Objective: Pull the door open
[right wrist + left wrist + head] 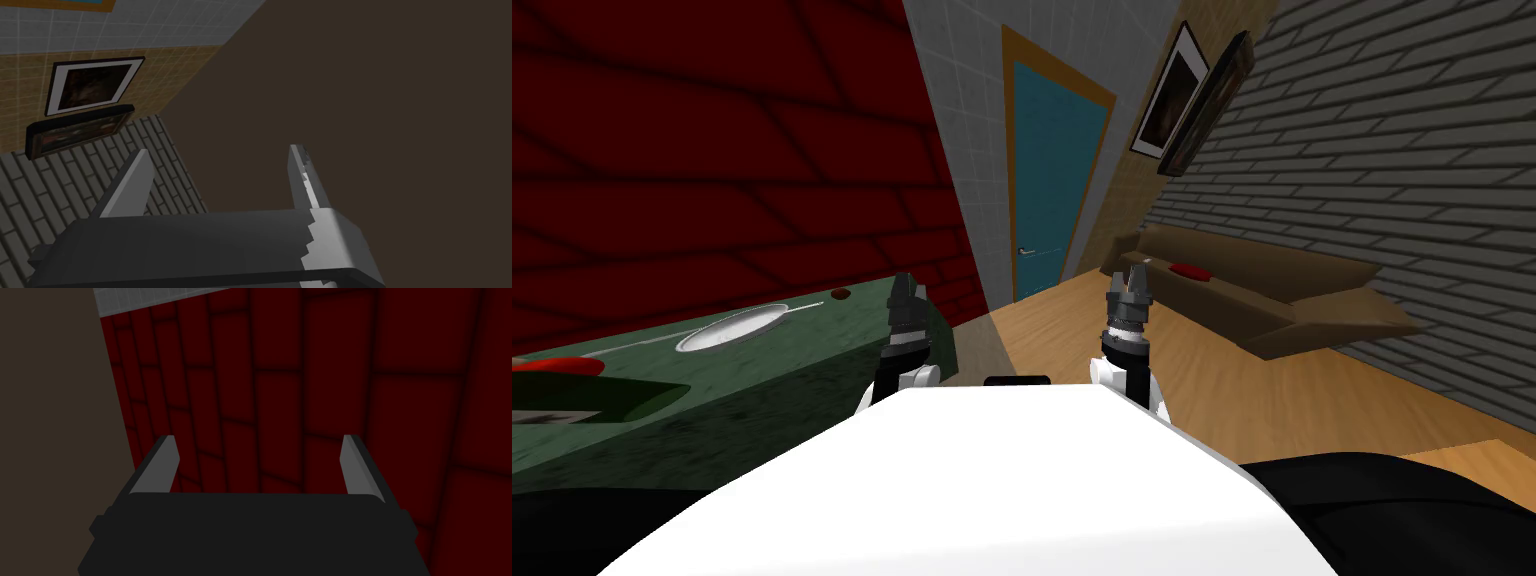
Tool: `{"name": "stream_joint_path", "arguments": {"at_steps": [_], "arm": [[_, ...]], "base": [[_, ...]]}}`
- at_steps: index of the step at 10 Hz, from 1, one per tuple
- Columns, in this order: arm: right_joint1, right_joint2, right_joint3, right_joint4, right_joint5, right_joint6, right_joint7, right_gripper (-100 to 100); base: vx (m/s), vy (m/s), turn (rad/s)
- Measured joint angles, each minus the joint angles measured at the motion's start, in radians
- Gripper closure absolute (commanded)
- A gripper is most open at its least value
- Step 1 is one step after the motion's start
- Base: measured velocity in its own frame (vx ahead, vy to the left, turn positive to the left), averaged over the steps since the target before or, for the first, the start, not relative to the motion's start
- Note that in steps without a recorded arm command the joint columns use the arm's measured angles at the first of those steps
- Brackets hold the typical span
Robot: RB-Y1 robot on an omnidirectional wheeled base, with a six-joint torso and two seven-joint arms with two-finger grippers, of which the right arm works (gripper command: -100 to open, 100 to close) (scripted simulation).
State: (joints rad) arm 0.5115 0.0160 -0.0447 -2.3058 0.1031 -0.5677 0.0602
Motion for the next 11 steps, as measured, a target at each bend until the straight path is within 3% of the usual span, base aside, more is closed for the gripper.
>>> {"name": "stream_joint_path", "arguments": {"at_steps": [11], "arm": [[-0.056,-0.056,0.015,0.188,-0.072,-0.030,0.008,-100]], "base": [[0.092,-0.021,0.091]]}}
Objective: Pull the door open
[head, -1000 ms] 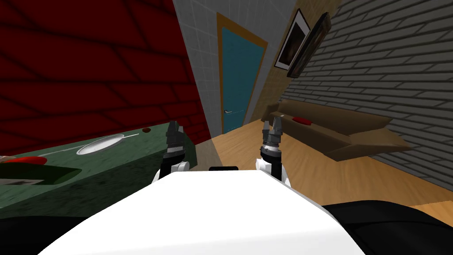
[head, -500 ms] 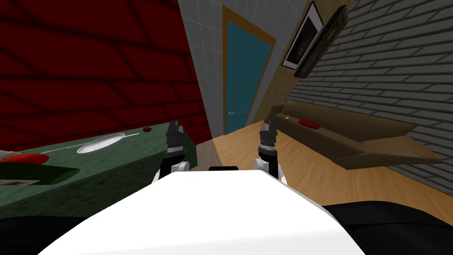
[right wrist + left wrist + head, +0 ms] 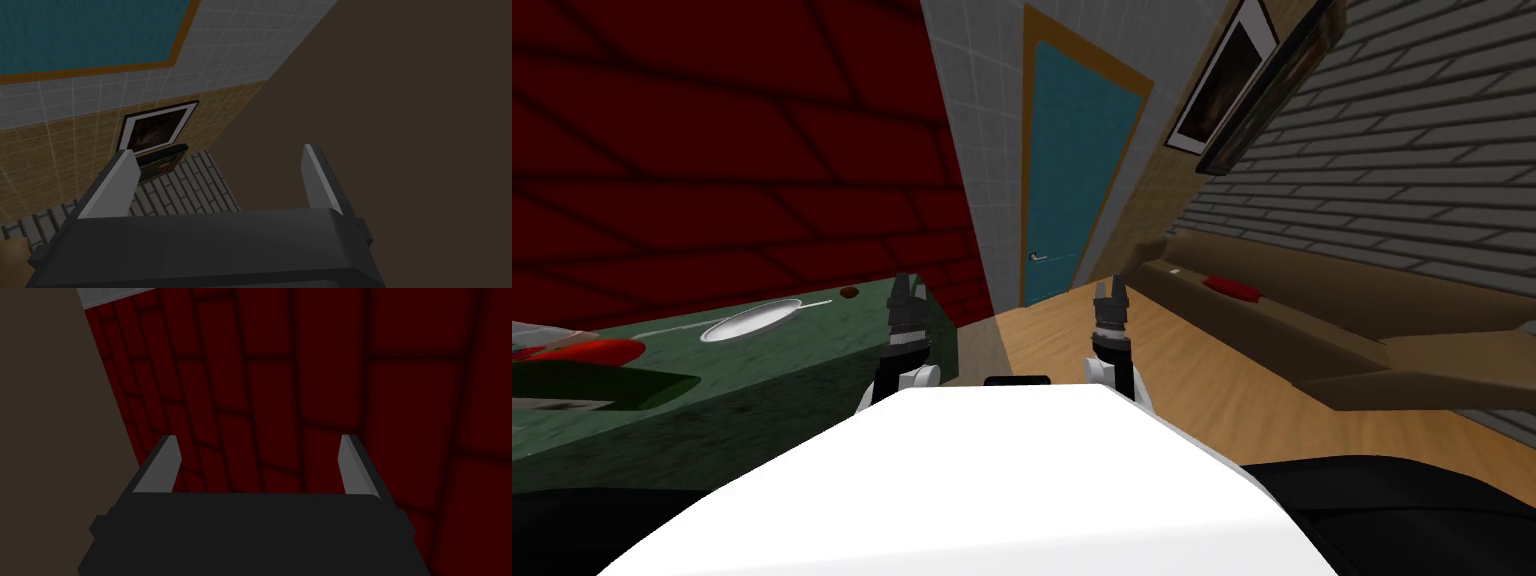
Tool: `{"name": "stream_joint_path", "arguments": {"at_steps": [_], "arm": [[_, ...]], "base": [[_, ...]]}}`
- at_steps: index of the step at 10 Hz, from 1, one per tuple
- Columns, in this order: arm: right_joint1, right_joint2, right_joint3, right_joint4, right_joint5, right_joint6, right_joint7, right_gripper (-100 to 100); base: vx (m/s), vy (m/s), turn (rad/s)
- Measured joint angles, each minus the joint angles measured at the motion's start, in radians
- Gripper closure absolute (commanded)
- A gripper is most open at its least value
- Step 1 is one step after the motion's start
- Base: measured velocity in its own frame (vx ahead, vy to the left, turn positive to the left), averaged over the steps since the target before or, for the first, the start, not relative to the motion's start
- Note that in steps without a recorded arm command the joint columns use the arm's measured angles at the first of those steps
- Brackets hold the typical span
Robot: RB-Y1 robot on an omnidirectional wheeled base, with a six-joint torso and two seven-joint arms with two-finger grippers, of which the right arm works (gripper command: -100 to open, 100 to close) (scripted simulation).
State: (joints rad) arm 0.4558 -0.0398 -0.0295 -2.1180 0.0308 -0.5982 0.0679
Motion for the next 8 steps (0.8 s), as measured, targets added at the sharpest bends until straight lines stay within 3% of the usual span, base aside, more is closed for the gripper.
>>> {"name": "stream_joint_path", "arguments": {"at_steps": [8], "arm": [[-0.059,-0.038,0.010,0.183,-0.069,-0.027,0.006,-100]], "base": [[0.098,-0.048,0.123]]}}
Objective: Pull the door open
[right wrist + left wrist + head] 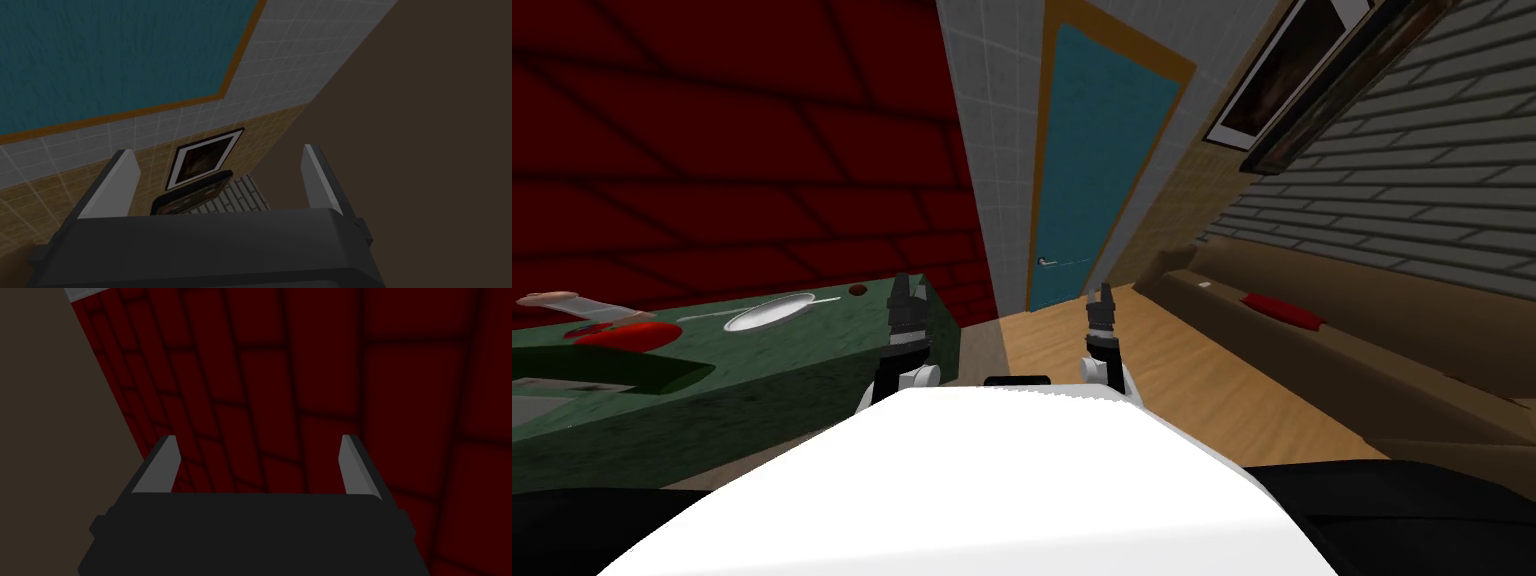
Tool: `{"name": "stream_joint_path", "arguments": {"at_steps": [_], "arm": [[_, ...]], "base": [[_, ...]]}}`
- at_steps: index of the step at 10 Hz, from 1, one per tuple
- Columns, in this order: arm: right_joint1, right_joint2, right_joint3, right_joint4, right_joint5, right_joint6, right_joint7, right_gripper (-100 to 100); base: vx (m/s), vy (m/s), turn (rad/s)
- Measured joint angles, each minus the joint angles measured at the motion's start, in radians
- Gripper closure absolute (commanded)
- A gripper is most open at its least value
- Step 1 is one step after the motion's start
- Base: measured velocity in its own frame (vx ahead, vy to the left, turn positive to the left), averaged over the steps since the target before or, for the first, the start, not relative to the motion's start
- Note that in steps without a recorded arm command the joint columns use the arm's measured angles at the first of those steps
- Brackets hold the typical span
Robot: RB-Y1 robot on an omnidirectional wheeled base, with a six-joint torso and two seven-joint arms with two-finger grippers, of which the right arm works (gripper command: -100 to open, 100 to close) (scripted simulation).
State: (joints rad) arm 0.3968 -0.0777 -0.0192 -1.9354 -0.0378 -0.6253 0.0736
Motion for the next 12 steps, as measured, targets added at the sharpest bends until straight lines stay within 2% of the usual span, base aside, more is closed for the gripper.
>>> {"name": "stream_joint_path", "arguments": {"at_steps": [5,8,12], "arm": [[-0.034,-0.019,0.008,0.107,-0.044,-0.011,0.005,-100],[-0.054,-0.036,0.010,0.185,-0.074,-0.028,0.003,-100],[-0.085,-0.044,0.021,0.279,-0.108,-0.042,0.011,-100]], "base": [[0.086,-0.054,0.126],[0.092,-0.056,0.133],[0.079,-0.064,0.138]]}}
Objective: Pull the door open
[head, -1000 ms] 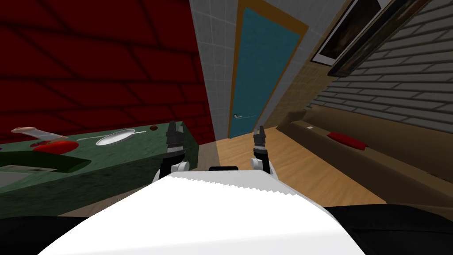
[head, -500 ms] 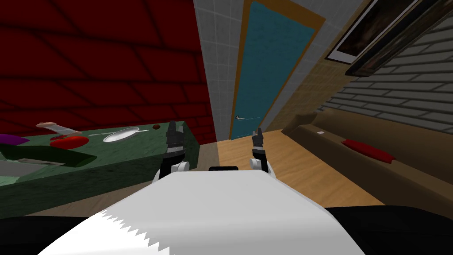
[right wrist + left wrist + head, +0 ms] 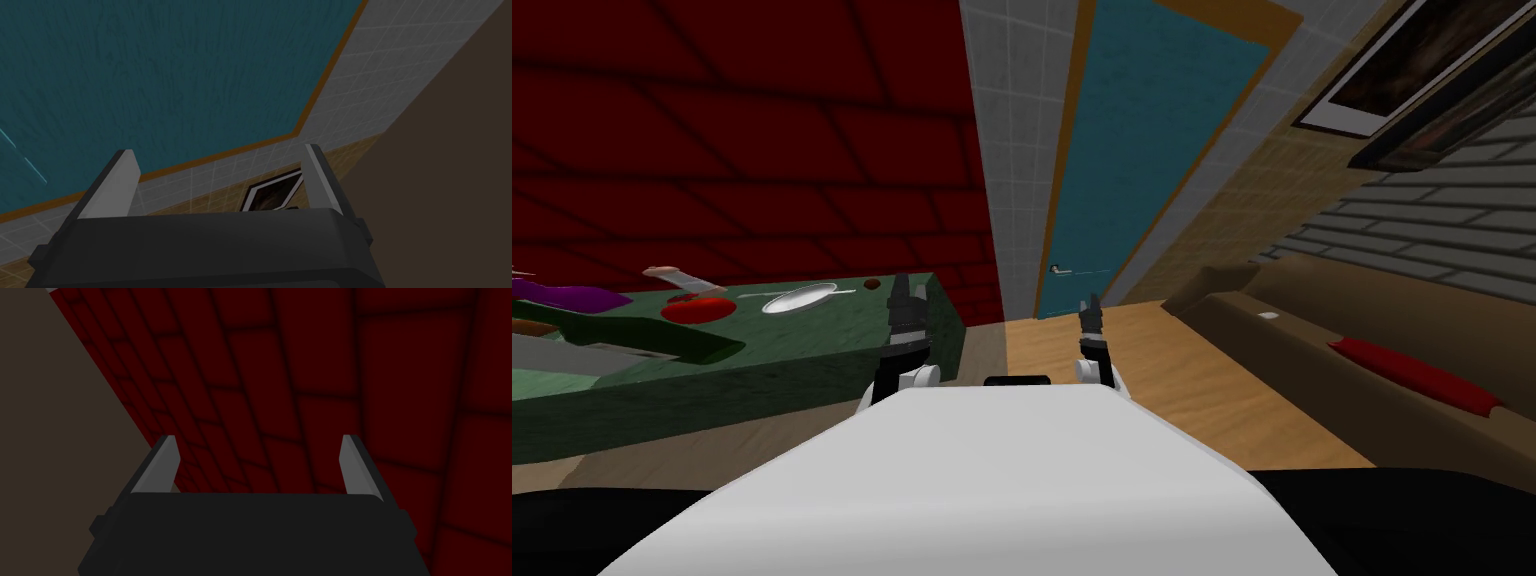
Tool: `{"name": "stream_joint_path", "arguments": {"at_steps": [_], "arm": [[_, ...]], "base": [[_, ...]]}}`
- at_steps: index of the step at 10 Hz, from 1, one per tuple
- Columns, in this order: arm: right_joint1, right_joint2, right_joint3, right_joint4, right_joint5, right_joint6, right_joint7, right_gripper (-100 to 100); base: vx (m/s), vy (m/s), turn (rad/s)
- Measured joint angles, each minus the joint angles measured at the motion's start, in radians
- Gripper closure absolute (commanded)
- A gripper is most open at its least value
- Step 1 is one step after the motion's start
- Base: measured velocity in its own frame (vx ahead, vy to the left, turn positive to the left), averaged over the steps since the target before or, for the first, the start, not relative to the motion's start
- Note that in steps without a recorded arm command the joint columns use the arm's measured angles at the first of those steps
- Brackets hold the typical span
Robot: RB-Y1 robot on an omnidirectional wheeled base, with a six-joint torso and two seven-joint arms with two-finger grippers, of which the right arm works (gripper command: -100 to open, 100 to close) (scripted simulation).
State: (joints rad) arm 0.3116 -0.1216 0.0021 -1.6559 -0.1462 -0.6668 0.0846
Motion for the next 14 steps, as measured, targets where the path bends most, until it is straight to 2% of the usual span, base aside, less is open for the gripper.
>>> {"name": "stream_joint_path", "arguments": {"at_steps": [1,4,9,12,14], "arm": [[-0.013,-0.004,0.000,0.029,-0.010,-0.002,0.001,-100],[-0.025,-0.017,0.006,0.094,-0.039,-0.013,0.001,-100],[-0.068,-0.031,0.014,0.219,-0.087,-0.029,0.007,-100],[-0.092,-0.038,0.021,0.303,-0.113,-0.050,0.010,-100],[-0.109,-0.044,0.023,0.347,-0.133,-0.052,0.012,-100]], "base": [[0.092,-0.072,0.131],[0.075,-0.062,0.128],[0.076,-0.080,0.131],[0.080,-0.067,0.127],[0.058,-0.083,0.132]]}}
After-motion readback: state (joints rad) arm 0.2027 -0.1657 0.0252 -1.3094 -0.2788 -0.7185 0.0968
